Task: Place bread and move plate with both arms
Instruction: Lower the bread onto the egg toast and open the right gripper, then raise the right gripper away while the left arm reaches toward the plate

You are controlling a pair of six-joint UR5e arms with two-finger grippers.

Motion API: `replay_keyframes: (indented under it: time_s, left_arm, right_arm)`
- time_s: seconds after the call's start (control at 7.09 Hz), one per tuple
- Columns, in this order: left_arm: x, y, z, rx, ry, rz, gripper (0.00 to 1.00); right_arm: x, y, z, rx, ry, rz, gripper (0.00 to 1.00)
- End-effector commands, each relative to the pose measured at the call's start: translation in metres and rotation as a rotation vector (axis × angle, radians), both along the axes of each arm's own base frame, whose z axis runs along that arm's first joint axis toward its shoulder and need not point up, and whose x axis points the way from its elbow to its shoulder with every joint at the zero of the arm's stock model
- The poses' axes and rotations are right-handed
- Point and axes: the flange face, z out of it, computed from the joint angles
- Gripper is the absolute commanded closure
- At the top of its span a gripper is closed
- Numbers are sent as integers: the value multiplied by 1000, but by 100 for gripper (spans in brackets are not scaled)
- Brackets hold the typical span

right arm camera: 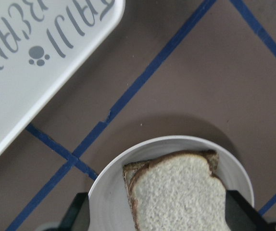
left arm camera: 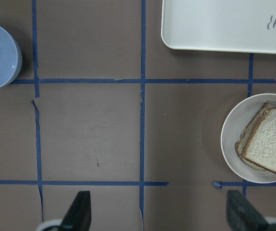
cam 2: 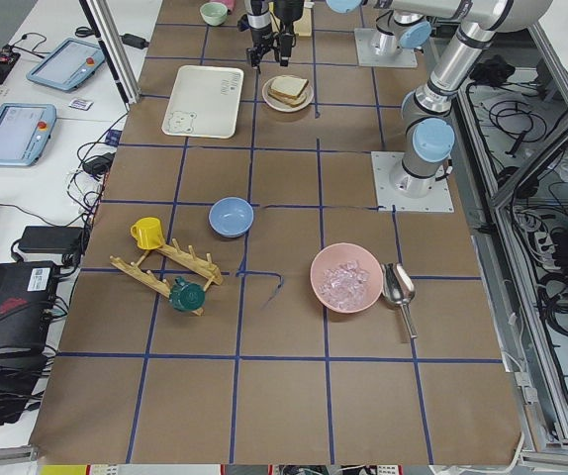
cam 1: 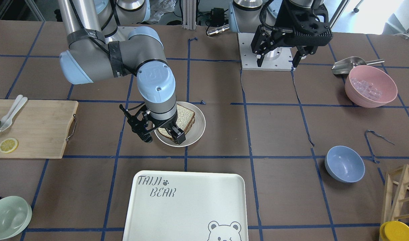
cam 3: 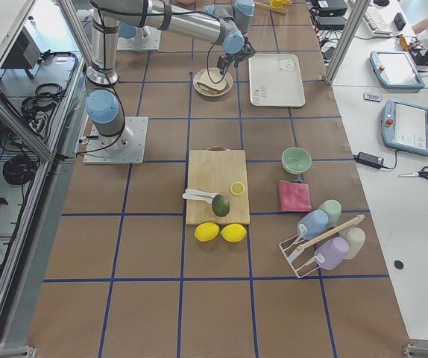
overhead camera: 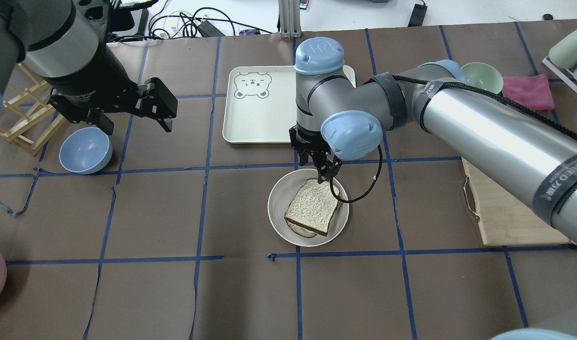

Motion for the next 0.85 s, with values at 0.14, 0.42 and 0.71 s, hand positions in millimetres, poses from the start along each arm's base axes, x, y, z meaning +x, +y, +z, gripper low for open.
replay_keyframes:
  time_s: [0.14, 0.42, 0.71]
  left_arm:
    - [5, -6, 4, -8, 2, 8, 0]
    - [5, -21, -40, 82, 3, 15, 0]
    - [0, -30, -103, 156, 1, 16, 0]
  right_arm:
    - [-65, -21, 47, -79, -10, 304, 0]
    - [-108, -24, 86, -133, -16, 495, 0]
    - [-115, -3, 123, -150, -17, 617, 0]
